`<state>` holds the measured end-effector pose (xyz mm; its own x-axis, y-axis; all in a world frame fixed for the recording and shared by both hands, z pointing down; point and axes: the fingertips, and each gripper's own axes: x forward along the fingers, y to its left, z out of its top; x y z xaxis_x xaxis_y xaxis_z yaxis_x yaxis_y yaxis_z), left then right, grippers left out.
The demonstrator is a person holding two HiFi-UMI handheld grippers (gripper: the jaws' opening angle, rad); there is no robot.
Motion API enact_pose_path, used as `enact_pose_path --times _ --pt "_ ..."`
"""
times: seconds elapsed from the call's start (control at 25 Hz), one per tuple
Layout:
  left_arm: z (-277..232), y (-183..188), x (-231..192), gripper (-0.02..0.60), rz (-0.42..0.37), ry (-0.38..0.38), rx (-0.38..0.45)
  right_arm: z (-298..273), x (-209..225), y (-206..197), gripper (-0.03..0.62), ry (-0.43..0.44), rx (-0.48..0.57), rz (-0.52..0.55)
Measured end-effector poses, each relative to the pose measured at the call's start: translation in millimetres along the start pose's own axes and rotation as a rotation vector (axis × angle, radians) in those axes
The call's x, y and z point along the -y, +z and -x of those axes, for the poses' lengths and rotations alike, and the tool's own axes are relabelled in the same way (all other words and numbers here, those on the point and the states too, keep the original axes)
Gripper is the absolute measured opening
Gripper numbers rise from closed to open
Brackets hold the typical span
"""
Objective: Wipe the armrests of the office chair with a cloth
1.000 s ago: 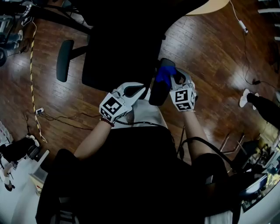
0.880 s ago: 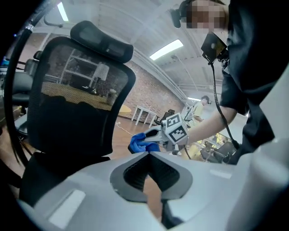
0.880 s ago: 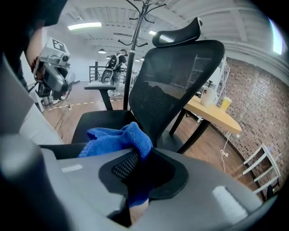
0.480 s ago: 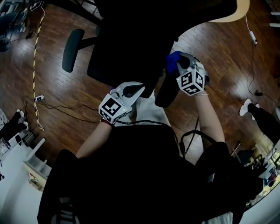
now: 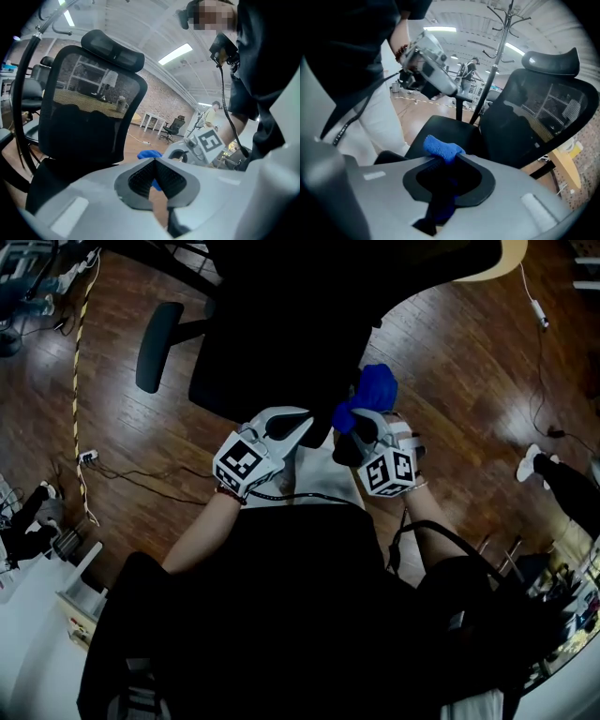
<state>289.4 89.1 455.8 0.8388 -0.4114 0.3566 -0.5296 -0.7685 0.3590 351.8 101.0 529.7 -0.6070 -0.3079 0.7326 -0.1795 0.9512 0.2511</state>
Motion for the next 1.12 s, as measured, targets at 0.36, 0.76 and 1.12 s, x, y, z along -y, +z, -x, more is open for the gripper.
enact_pose_path --times 0.36,0.76,1.12 --pt "0.4 2.1 9.1 0.006 0.019 0.015 -0.014 41.1 -101.6 9.3 0.048 0.288 0.126 -0.091" --pt "6.2 -4.2 14.8 0.006 0.028 0.014 -0.021 18.6 98.1 -54.4 0.049 -0.109 0.063 -0.265" --pt "-10.2 19.9 36.9 0.006 -0.022 -0.018 -0.024 45.7 32.6 -58.7 0.049 -0.182 0.098 -0.358"
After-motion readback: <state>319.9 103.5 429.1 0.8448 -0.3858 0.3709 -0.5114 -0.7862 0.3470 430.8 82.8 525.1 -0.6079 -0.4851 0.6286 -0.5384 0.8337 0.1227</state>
